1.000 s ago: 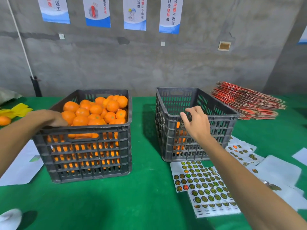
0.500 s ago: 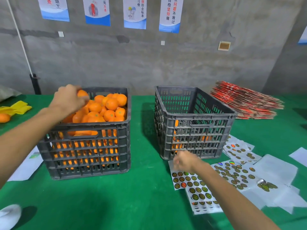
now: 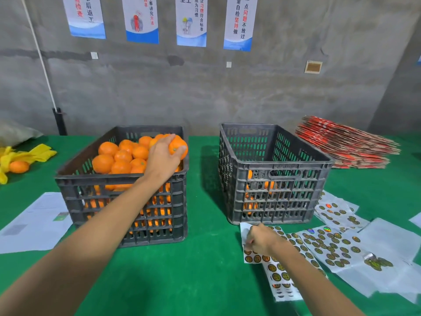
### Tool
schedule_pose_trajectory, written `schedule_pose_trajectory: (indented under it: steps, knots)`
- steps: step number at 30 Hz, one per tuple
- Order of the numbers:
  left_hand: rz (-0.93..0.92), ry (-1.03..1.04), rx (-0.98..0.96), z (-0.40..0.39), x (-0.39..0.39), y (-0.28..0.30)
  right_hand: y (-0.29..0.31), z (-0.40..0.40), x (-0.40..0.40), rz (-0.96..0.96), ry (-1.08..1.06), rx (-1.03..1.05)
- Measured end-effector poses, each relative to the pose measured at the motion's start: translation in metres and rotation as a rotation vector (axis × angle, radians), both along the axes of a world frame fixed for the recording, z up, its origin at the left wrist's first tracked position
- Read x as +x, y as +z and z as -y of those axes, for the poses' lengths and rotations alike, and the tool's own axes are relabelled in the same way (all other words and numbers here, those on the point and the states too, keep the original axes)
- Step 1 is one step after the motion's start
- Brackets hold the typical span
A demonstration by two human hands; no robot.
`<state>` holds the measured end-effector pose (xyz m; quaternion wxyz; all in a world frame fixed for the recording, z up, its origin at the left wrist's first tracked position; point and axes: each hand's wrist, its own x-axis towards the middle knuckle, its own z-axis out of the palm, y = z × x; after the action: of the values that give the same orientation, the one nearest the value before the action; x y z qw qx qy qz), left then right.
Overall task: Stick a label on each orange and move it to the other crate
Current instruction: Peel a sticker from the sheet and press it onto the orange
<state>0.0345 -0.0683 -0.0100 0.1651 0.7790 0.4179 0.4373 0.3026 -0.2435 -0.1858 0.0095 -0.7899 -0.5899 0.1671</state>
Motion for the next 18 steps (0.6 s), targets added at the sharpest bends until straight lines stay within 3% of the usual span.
schedule_pose_trajectory:
  steps: [3,8,12,18]
  knots:
    - [0.052,0.01,-0.039,-0.006,-0.002,-0.006,-0.004,-0.001,0.005,-0.142,-0.06,0.015]
    - [0.122,0.007,-0.019,-0.009,-0.002,-0.008,-0.009,-0.004,0.006,-0.477,-0.335,0.05]
    - [0.181,0.011,-0.022,-0.013,-0.004,-0.011,-0.011,-0.003,0.009,-0.612,-0.382,0.053]
    - [0.204,-0.012,-0.013,-0.016,-0.004,-0.014,-0.022,-0.002,0.01,-0.592,-0.38,0.129]
